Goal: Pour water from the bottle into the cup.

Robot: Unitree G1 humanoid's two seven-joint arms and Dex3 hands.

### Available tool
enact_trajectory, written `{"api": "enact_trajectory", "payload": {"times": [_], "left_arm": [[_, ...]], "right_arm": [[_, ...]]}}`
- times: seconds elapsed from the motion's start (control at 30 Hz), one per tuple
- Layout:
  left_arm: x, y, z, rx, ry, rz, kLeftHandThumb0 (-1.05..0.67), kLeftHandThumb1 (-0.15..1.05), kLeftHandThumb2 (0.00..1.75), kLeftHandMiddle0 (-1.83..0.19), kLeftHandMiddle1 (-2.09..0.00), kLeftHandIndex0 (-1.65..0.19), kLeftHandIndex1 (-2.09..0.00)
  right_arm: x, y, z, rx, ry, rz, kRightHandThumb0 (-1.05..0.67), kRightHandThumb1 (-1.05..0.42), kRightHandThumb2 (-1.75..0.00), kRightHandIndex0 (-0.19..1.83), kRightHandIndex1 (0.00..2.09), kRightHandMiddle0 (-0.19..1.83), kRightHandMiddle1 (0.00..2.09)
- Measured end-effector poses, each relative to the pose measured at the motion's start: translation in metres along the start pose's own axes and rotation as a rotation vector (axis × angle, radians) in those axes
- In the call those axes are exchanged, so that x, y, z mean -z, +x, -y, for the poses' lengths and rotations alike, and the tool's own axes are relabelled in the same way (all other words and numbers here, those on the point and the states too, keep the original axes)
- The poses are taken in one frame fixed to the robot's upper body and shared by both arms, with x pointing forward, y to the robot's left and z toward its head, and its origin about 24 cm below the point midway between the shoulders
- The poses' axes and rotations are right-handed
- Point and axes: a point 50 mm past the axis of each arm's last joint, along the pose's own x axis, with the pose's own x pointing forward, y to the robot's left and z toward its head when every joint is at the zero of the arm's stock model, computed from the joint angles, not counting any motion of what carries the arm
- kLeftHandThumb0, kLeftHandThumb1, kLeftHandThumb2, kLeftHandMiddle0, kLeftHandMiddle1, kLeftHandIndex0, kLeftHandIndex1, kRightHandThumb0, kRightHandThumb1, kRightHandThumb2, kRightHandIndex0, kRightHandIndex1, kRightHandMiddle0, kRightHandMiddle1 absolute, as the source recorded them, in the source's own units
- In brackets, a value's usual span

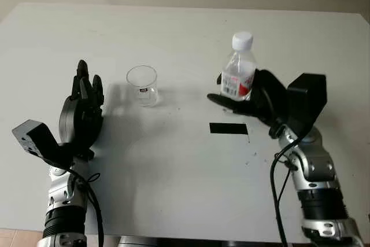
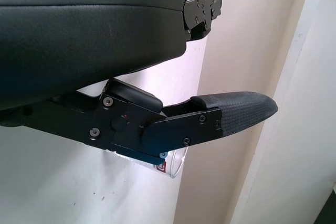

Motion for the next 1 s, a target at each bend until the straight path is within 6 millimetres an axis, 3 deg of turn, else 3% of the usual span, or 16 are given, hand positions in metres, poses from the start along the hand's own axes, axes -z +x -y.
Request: {"api": "enact_trajectory", "payload": {"times": [0.57, 1.0], "left_arm": [[0.000, -0.001, -0.002, -0.001, 0.006, -0.011, -0.85, 1.05, 0.61, 0.19, -0.02, 0.19, 0.00], [0.001, -0.001, -0.002, 0.005, 0.003, -0.021, -0.86, 1.05, 0.61, 0.19, -0.01, 0.19, 0.00]], "right_arm": [[0.022, -0.007, -0.008, 0.036, 0.068, -0.052, -0.32, -1.05, -0.29, 1.25, 2.09, 0.98, 2.09], [0.026, -0.007, -0.007, 0.052, 0.061, -0.042, -0.31, -1.05, -0.28, 1.11, 2.09, 0.87, 2.09]]}}
